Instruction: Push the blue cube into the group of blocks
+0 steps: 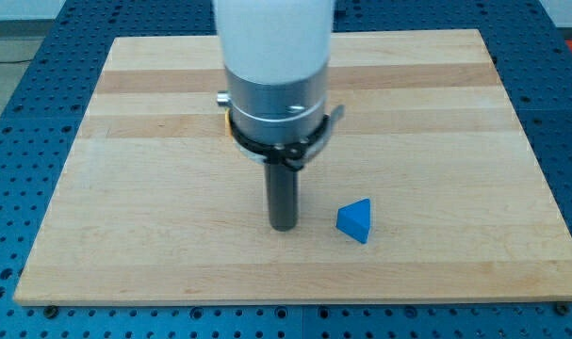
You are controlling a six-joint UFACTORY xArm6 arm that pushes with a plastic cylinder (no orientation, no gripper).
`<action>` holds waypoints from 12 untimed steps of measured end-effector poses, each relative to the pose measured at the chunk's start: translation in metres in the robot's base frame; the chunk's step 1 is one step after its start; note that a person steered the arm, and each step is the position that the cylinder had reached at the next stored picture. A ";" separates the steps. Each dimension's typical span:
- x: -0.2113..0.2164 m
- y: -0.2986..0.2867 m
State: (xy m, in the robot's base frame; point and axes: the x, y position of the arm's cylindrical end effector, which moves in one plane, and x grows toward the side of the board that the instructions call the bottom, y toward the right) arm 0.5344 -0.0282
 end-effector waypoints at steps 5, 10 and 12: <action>-0.048 0.033; -0.049 -0.012; -0.083 -0.016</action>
